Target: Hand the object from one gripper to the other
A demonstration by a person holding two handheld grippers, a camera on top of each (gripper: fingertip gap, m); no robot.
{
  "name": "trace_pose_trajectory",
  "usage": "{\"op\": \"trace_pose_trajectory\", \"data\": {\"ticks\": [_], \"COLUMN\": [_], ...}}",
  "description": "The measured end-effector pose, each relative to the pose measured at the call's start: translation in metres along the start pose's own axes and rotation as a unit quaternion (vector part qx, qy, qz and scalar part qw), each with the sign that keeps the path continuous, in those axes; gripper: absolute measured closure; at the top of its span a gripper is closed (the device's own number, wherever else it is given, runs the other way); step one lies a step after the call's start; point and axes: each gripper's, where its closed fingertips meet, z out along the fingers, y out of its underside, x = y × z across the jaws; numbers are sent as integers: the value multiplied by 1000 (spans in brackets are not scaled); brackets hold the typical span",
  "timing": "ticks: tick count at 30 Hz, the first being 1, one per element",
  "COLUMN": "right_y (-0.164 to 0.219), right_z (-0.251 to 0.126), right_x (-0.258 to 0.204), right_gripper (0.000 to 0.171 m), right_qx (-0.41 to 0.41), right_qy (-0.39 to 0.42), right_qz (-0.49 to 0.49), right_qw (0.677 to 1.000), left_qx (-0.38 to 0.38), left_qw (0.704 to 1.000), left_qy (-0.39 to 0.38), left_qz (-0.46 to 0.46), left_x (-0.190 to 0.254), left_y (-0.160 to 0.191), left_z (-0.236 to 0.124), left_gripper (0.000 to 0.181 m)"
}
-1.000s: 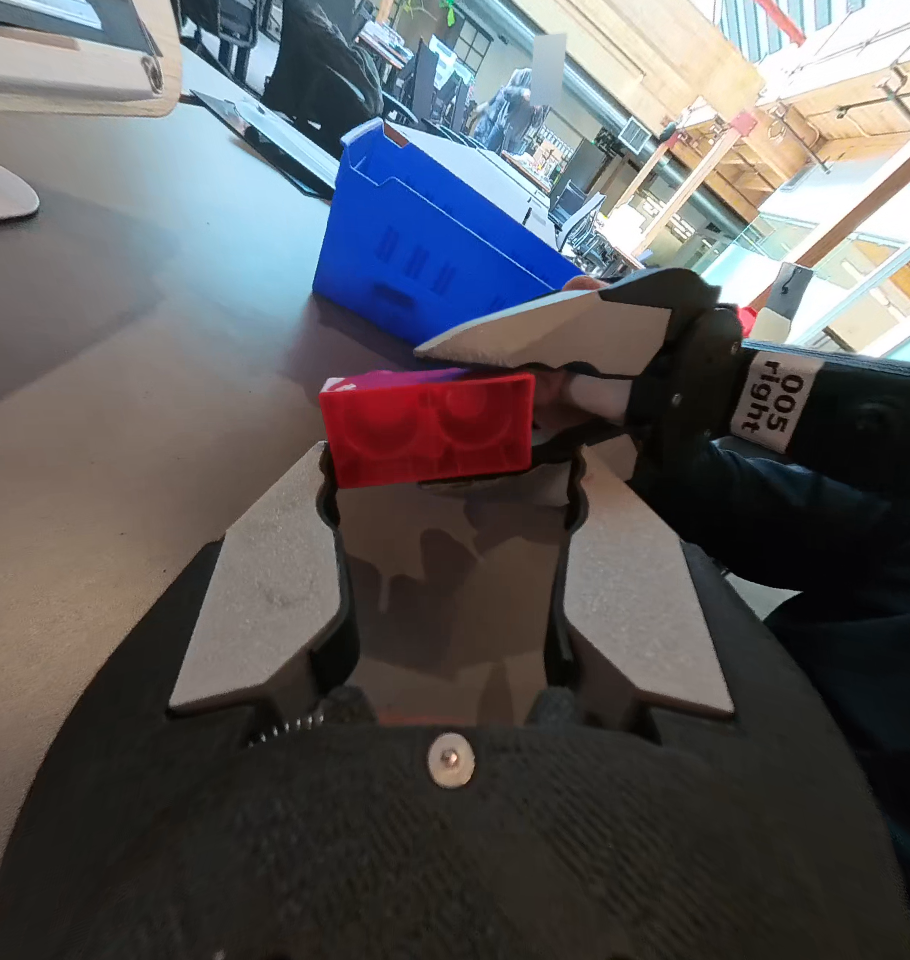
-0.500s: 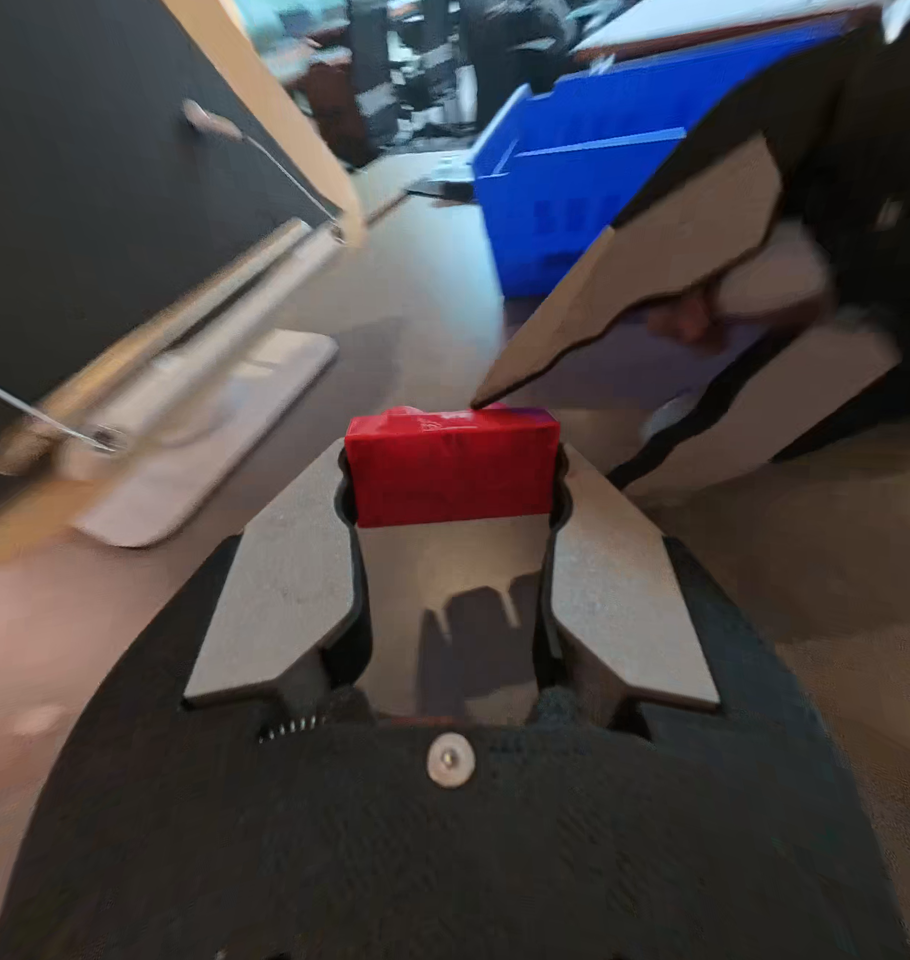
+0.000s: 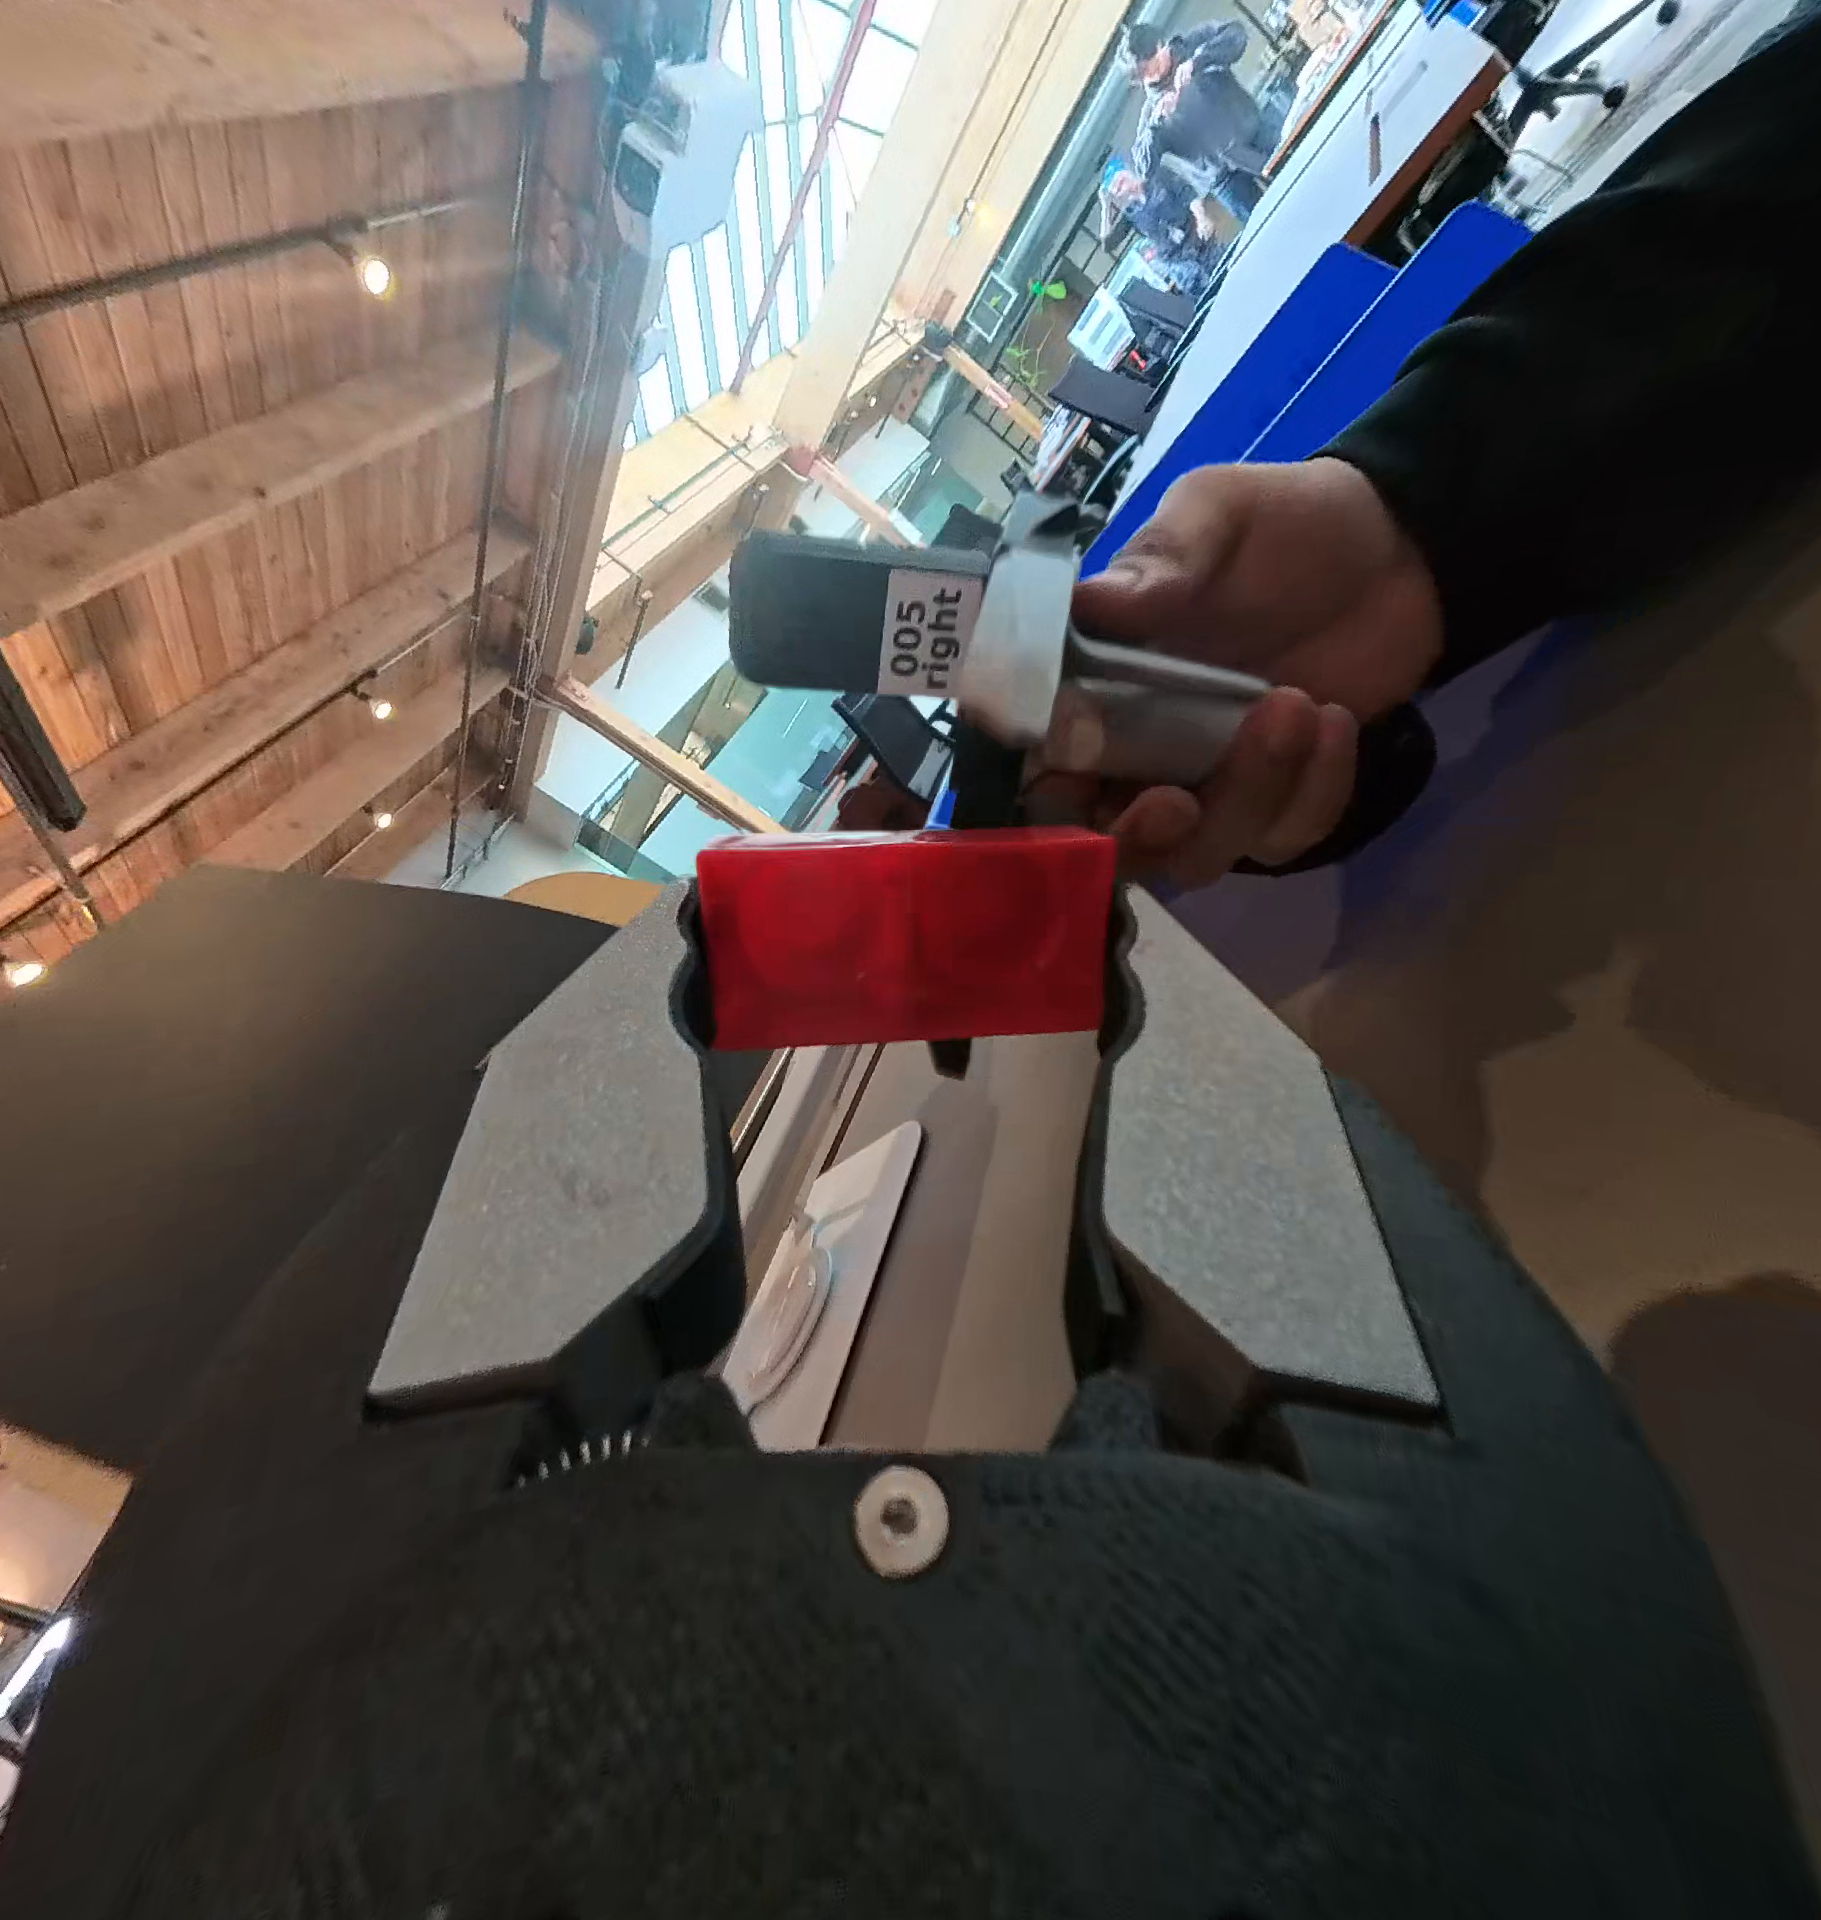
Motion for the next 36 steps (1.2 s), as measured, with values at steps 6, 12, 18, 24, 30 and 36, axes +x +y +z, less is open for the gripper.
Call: {"op": "trace_pose_trajectory", "data": {"ticks": [6, 12, 18, 24, 30, 36], "right_y": [13, 9, 3, 20, 42, 47], "right_z": [12, -4, -19, -9, -11, -12], "right_x": [-5, 37, 48, 28, 25, 37], "right_gripper": [135, 137, 138, 138, 138, 137], "right_qx": [-22, -39, -91, -144, -207, -221], "right_qy": [-34, 131, 251, 200, 178, 199], "right_qz": [23, -68, -231, -287, -290, -282], "right_qw": [999, 988, 935, 926, 917, 912], "left_qx": [-10, -44, -43, -23, -17, -73], "left_qw": [999, 982, 926, 907, 911, 941], "left_qy": [26, 64, 113, 200, 232, 216], "left_qz": [-22, -173, -357, -370, -339, -248], "left_x": [15, 13, 5, 28, 40, 47], "left_y": [3, 23, 35, 22, 13, 35], "left_z": [6, 2, -4, -13, -19, -16], "left_gripper": [108, 108, 111, 133, 139, 148]}}
